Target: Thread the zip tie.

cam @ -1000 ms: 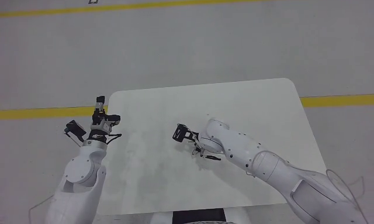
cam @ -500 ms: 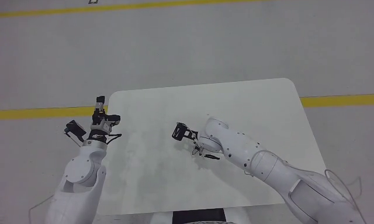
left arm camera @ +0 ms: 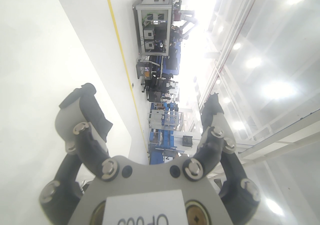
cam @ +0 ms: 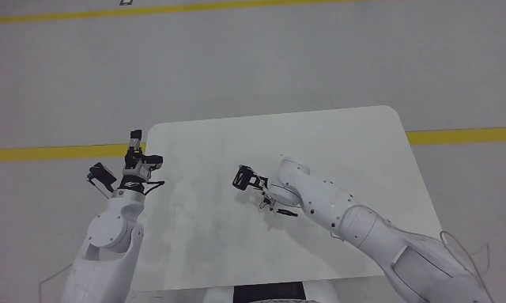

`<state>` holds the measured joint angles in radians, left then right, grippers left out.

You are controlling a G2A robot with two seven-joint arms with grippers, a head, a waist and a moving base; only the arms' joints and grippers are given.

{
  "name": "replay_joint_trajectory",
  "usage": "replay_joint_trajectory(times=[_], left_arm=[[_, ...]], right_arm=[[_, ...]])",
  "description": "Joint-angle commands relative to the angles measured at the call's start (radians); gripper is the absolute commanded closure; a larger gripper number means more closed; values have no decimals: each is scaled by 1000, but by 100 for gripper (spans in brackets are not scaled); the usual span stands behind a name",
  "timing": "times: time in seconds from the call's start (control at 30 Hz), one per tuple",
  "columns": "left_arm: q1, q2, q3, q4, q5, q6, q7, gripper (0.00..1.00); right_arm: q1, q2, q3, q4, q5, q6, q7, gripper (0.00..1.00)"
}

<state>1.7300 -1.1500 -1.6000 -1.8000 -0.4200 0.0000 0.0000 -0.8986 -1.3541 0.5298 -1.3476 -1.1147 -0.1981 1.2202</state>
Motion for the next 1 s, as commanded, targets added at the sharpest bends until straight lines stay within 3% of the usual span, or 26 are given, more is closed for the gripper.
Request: replay_joint_trajectory(times=[0.0, 0.33, 0.47, 0.7, 0.77, 0.97], left_arm=[[0, 0, 0, 0, 0, 0, 0, 0], [0, 0, 0, 0, 0, 0, 0, 0], [0, 0, 0, 0, 0, 0, 0, 0], [0, 0, 0, 0, 0, 0, 0, 0], [0, 0, 0, 0, 0, 0, 0, 0], [0, 0, 0, 0, 0, 0, 0, 0]], right_arm=[[-3, -1, 2, 2, -2, -1, 0, 91], [-12, -8, 14, 6, -2, -10, -3, 90], [-12, -12, 16, 12, -9, -6, -9, 95], [-18, -18, 19, 18, -28, 12, -12, 95], [-20, -20, 22, 19, -32, 16, -11, 100], [-28, -17, 41, -14, -44, 24, 18, 100]])
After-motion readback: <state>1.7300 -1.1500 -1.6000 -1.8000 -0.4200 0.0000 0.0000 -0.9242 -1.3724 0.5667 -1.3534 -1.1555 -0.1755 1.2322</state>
